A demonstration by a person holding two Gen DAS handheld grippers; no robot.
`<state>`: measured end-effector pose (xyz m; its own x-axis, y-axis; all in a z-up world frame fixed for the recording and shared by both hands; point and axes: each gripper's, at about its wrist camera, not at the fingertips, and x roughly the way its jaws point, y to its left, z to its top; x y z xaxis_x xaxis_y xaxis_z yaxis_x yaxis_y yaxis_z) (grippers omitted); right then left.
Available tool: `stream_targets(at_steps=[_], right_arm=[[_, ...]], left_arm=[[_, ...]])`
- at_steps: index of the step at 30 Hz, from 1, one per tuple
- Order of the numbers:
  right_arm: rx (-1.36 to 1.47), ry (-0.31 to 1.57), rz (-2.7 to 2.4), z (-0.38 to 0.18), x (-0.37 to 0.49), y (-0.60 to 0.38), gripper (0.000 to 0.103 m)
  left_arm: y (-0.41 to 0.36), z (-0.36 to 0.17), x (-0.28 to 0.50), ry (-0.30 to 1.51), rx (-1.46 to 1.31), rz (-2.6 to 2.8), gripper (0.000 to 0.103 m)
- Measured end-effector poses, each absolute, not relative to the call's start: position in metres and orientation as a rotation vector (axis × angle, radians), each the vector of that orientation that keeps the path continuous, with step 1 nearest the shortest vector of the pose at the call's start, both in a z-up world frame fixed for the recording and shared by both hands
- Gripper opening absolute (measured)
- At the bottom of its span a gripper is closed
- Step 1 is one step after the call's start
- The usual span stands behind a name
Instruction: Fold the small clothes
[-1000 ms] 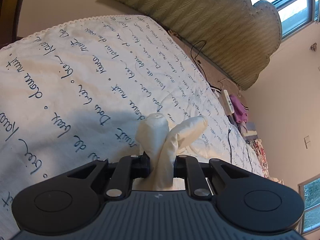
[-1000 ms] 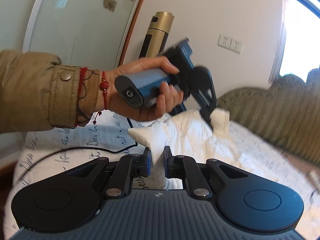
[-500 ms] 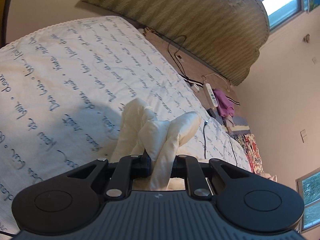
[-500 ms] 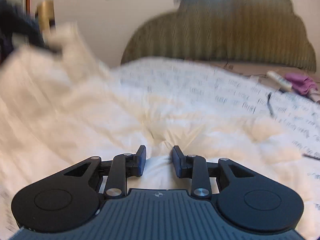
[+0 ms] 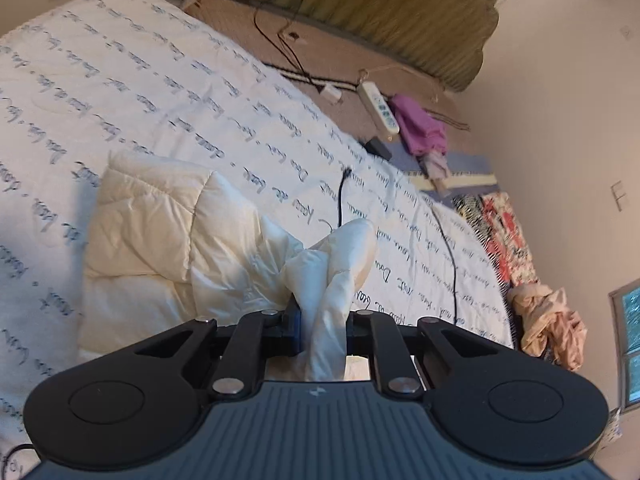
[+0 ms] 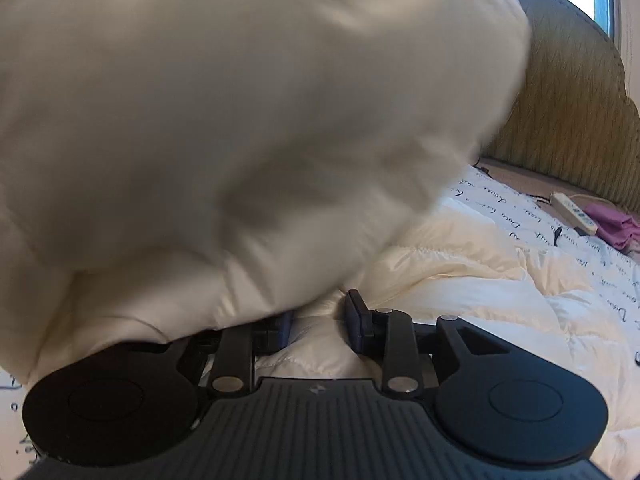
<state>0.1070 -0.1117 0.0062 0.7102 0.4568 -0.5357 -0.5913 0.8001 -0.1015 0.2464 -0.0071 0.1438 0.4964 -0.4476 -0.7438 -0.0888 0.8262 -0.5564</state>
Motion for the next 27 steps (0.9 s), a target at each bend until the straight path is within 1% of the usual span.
stream_targets(at_steps=[2,4,6,11,13,15,17,18,19,20,21,27], right_arm=[[-0.253,0.517,0.596,0.019,0.097,-0.129,0.037],[-0.226,0.52,0.626,0.029,0.085,-0.151,0.041],[-0.217,0.557,0.673,0.032,0.077,-0.164,0.051],[-0.258,0.567,0.635,0.008,0.063,-0.16,0.051],[-0.227,0.573,0.629,0.009,0.059,-0.168,0.051],[-0.154,0.588,0.647,0.016,0.051,-0.186,0.05],[-0.096,0.594,0.657,0.022,0.045,-0.204,0.052],[-0.082,0.599,0.655,0.024,0.04,-0.211,0.056],[-0.074,0.61,0.649,0.023,0.034,-0.216,0.059],[-0.073,0.623,0.638,0.021,0.032,-0.22,0.064],[-0.075,0.637,0.626,0.018,0.029,-0.223,0.064],[-0.01,0.653,0.596,0.013,0.007,-0.235,0.065]], left_arm=[[-0.023,0.136,0.253,1.039,-0.583,-0.219,0.014],[-0.038,0.131,0.258,1.031,-0.571,-0.214,0.014],[-0.054,0.12,0.265,1.04,-0.571,-0.207,0.014],[-0.1,0.084,0.272,1.095,-0.508,-0.19,0.014],[-0.118,0.071,0.273,1.115,-0.446,-0.204,0.015],[-0.128,0.065,0.27,1.105,-0.411,-0.212,0.021],[-0.134,0.065,0.267,1.079,-0.384,-0.223,0.036],[-0.137,0.066,0.265,1.063,-0.376,-0.232,0.042],[-0.14,0.068,0.264,1.049,-0.373,-0.246,0.058],[-0.143,0.071,0.262,1.036,-0.372,-0.256,0.07],[-0.146,0.074,0.261,1.024,-0.366,-0.259,0.072],[-0.159,0.089,0.253,0.991,-0.292,-0.278,0.072]])
